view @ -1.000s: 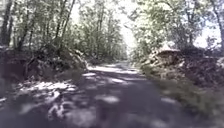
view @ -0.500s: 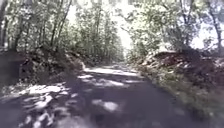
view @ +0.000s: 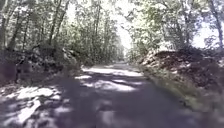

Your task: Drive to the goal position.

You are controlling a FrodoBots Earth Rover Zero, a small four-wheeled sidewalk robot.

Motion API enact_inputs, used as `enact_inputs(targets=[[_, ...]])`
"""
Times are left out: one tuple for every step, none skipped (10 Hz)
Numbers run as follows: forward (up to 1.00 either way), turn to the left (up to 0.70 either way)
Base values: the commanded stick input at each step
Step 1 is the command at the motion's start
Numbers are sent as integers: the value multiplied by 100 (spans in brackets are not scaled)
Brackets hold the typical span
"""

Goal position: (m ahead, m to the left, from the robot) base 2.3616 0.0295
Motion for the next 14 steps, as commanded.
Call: enact_inputs(targets=[[45, -5], [45, -11], [45, -17], [45, -23], [45, -27], [45, -27], [45, -27], [45, -27], [45, -27], [45, -27], [45, -23], [45, -19], [45, -16], [45, -12]])
